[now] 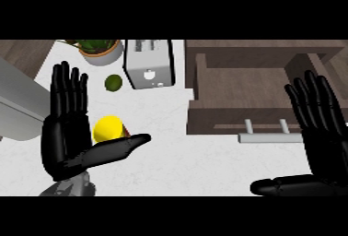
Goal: Pick up the cup, place it into the drawer and close the drawer
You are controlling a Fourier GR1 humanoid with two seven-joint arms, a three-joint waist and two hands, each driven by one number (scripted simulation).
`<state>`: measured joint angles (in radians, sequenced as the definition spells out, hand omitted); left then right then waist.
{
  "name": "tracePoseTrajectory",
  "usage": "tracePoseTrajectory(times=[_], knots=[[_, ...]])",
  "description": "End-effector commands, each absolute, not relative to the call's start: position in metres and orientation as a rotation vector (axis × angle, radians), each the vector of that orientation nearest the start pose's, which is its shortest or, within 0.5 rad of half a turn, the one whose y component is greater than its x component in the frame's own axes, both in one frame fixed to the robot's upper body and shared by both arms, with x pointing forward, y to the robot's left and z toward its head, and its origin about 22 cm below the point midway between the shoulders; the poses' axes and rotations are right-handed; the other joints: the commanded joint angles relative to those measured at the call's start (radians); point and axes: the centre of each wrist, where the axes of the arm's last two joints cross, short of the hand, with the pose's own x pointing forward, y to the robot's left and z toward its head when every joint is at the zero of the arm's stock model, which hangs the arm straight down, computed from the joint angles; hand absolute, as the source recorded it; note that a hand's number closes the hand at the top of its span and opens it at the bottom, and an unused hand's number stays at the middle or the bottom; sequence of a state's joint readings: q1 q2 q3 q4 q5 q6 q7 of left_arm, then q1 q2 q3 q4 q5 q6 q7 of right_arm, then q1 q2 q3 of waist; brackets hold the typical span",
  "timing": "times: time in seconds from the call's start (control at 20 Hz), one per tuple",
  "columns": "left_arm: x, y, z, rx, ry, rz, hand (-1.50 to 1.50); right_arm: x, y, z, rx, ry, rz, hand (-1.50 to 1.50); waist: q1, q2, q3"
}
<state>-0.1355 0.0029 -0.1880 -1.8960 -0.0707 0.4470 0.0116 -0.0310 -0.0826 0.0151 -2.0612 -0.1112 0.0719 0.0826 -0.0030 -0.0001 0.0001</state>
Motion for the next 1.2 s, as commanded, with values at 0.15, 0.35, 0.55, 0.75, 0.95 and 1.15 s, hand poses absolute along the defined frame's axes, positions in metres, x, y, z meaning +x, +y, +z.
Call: tracePoseTrajectory(times=[0.15, 0.35, 0.55, 0.75, 0.95, 1.15], knots=[[0.263, 0.185, 0.112, 0.114, -1.998, 0.249, -1.50, 0.226, -0.231, 0.128, 0.148, -1.997, 0.125, -1.50, 0.002, 0.000, 0.000], [0.259, 0.152, 0.105, 0.131, -1.980, 0.252, -1.50, 0.236, -0.230, 0.101, 0.143, -2.008, 0.101, -1.50, 0.002, 0.000, 0.000], [0.255, 0.176, 0.080, 0.163, -1.955, 0.257, -1.50, 0.224, -0.237, 0.127, 0.134, -2.009, 0.121, -1.50, 0.002, 0.000, 0.000], [0.256, 0.173, 0.076, 0.183, -1.908, 0.291, -1.50, 0.227, -0.234, 0.124, 0.123, -2.016, 0.115, -1.50, 0.001, 0.000, 0.000], [0.247, 0.181, 0.072, 0.173, -1.866, 0.308, -1.50, 0.227, -0.242, 0.122, 0.125, -2.028, 0.114, -1.50, 0.003, 0.000, 0.000], [0.240, 0.196, 0.044, 0.204, -1.836, 0.318, -1.50, 0.230, -0.244, 0.128, 0.137, -2.021, 0.093, -1.50, 0.003, 0.000, 0.000]])
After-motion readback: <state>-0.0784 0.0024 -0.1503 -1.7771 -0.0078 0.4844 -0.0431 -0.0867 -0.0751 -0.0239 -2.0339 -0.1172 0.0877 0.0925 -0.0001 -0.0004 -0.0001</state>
